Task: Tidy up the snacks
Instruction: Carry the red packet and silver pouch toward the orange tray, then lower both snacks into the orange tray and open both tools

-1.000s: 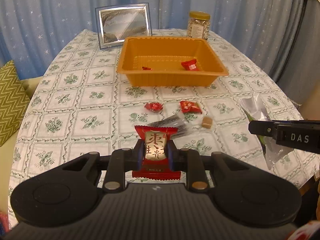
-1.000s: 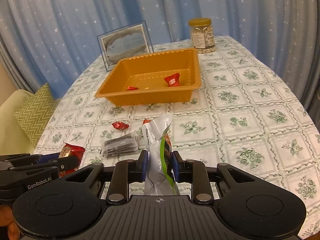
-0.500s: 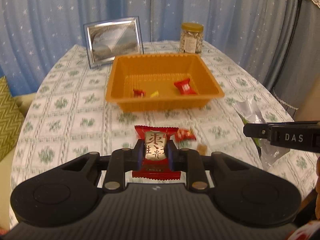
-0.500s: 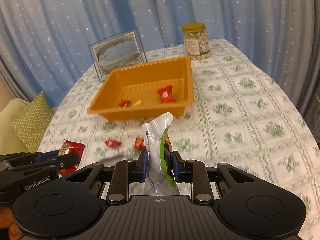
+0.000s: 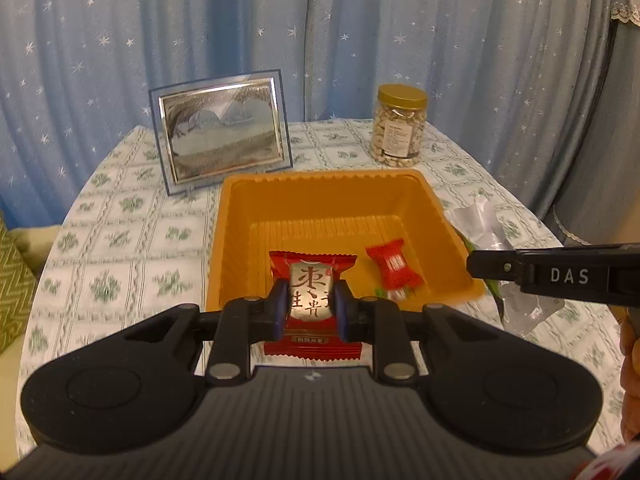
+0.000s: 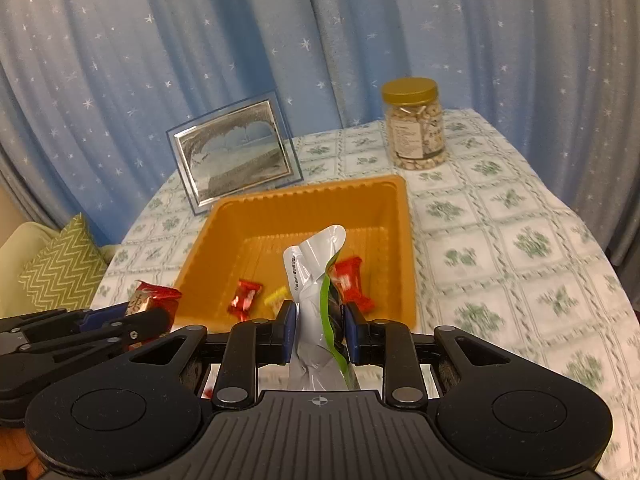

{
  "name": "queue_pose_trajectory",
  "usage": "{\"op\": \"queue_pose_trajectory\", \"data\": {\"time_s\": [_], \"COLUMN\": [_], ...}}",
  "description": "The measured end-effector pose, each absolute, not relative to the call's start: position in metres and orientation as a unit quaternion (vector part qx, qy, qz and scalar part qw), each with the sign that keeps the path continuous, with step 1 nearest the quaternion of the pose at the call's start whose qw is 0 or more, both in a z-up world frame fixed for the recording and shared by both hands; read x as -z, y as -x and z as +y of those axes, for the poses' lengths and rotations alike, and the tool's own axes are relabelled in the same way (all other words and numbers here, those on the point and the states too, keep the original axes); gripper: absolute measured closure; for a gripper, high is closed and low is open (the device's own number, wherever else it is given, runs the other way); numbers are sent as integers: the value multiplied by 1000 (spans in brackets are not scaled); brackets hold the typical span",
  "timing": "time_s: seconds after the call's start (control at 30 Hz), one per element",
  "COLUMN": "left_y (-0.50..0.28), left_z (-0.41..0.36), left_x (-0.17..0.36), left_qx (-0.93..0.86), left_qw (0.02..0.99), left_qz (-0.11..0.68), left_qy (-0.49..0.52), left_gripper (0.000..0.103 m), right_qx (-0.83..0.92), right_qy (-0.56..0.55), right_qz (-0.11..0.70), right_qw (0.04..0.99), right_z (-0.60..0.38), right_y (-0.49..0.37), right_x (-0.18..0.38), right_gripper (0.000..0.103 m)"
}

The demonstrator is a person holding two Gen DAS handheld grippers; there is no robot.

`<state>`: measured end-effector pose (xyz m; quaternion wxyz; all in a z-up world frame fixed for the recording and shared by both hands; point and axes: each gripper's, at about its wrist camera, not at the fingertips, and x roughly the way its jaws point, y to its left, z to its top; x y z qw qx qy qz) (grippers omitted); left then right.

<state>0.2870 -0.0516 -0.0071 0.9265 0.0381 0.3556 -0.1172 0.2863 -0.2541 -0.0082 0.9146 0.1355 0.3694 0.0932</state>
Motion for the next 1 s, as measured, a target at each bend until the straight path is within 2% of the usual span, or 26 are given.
{"op": "queue_pose_trajectory", "data": {"time_s": [0.4, 0.73, 0.77, 0.8, 0.83, 1.0], "left_y": [-345, -373, -375, -376, -375, -370], "left_z": [-48, -42, -41, -41, -40, -31], "left_x": [21, 34, 35, 36, 37, 36], "left_qx": [105, 105, 107, 106, 106, 100], "left_qw": [927, 924, 925, 925, 926, 927], "left_qz": [357, 366, 365, 364, 362, 360], "left_qy": [-44, -21, -17, -16, -13, -7], "left_gripper": [81, 80, 78, 66, 59, 59], "right_qx": [-94, -90, -90, -89, -89, -91], "right_qy": [-143, -166, -168, -169, -171, -174], "right_qz": [388, 401, 402, 402, 403, 403], "right_qw": [905, 896, 896, 895, 895, 894], "right_z": [-246, -249, -248, -248, -249, -247], "right_y": [-349, -368, -369, -369, -370, -372], "right_x": [24, 38, 38, 39, 39, 39], "right_gripper": [77, 77, 77, 77, 77, 77]}}
